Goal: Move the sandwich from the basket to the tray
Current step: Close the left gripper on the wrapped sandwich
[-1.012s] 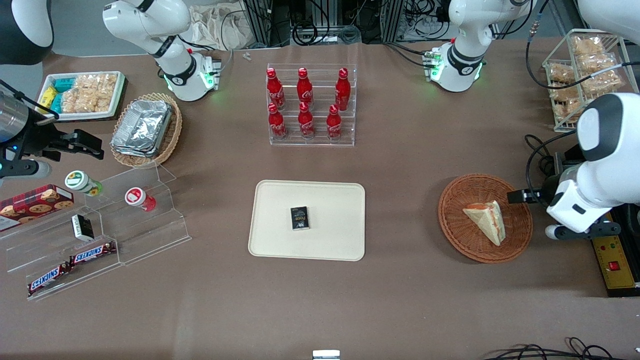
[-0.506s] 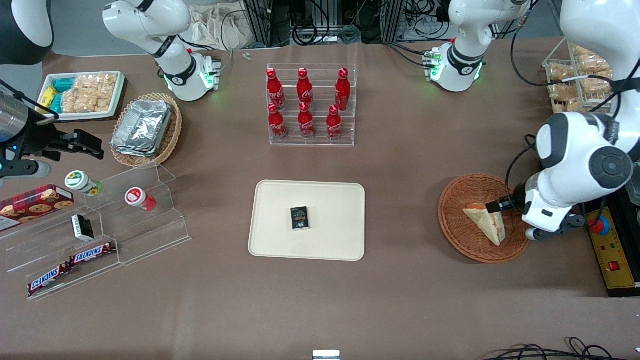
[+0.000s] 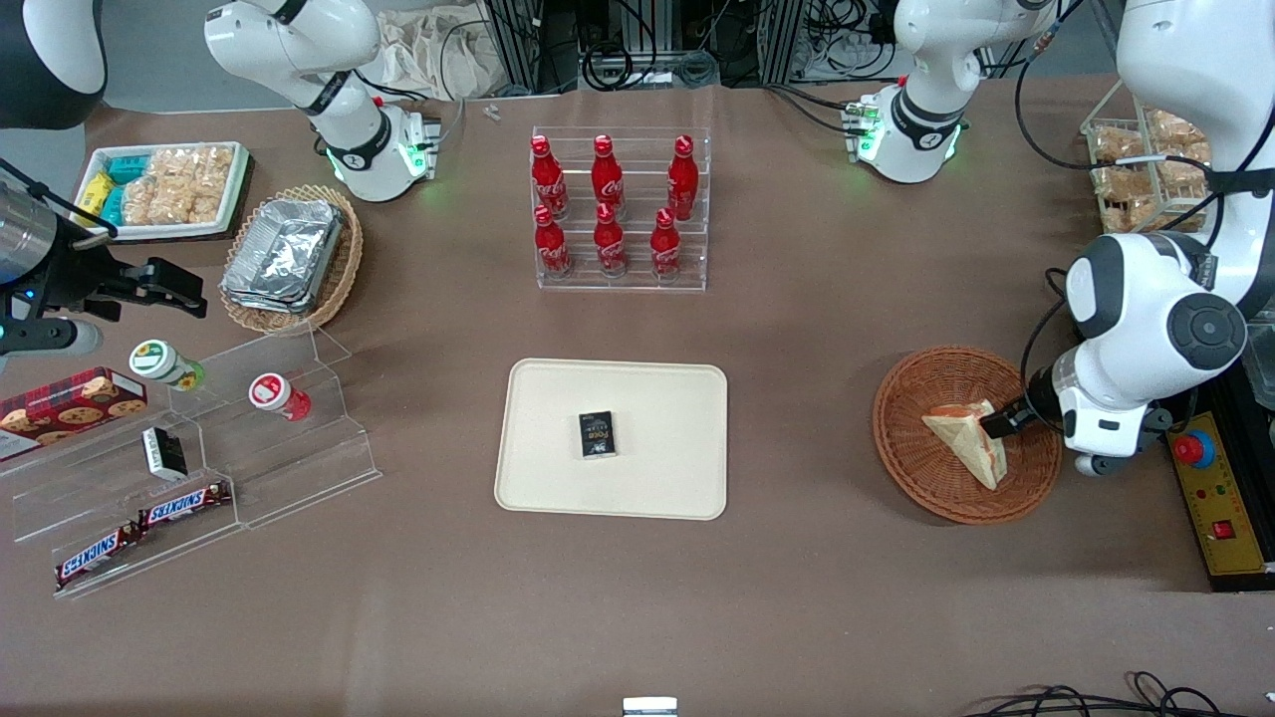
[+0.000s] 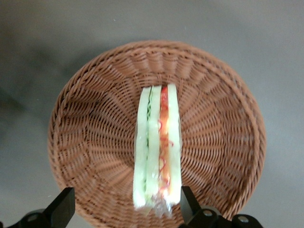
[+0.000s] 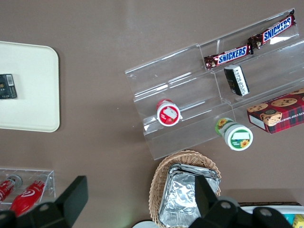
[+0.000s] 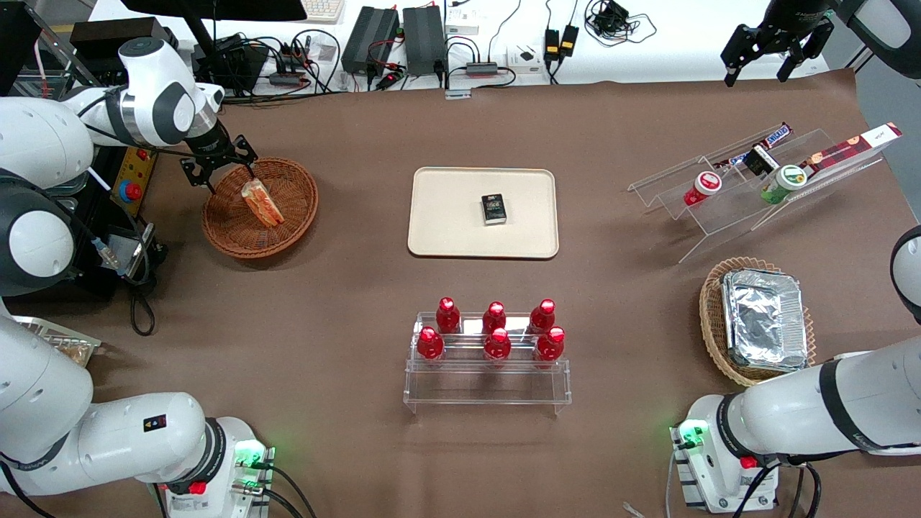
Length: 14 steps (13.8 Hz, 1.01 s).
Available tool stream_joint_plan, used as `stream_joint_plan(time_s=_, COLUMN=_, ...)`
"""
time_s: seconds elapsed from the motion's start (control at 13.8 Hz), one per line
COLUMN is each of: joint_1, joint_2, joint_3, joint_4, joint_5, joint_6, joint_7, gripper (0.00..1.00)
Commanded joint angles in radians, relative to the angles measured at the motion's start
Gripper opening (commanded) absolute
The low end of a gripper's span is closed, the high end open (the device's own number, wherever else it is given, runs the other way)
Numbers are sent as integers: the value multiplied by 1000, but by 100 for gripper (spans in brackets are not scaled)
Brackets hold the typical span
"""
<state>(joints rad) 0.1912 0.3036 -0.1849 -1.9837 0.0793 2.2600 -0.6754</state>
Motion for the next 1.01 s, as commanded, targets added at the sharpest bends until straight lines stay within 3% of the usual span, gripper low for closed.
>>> stream_joint_plan(time_s=0.0, joint_1=4, joint_2=15, joint_3=-10, joint_4=-30, joint_5=11, joint_6=67, joint_7=-102, gripper=100)
stream_joint_plan(time_s=0.72, joint_1=4, joint_2=45, joint_3=-10, joint_4=-161, joint_5=8, joint_6=262, joint_7=-144, gripper=99)
stream_joint_plan(time_s=0.8, joint_1=2, joint_2=49, joint_3=-10, joint_4=-156, joint_5=5, joint_6=262, joint_7=-156, gripper=80)
stream_joint_plan(time_s=0.94, joint_1=2, joint_2=54, joint_3=-8, joint_4=-149, joint_5=13, joint_6=262, joint_7=-208, gripper=3)
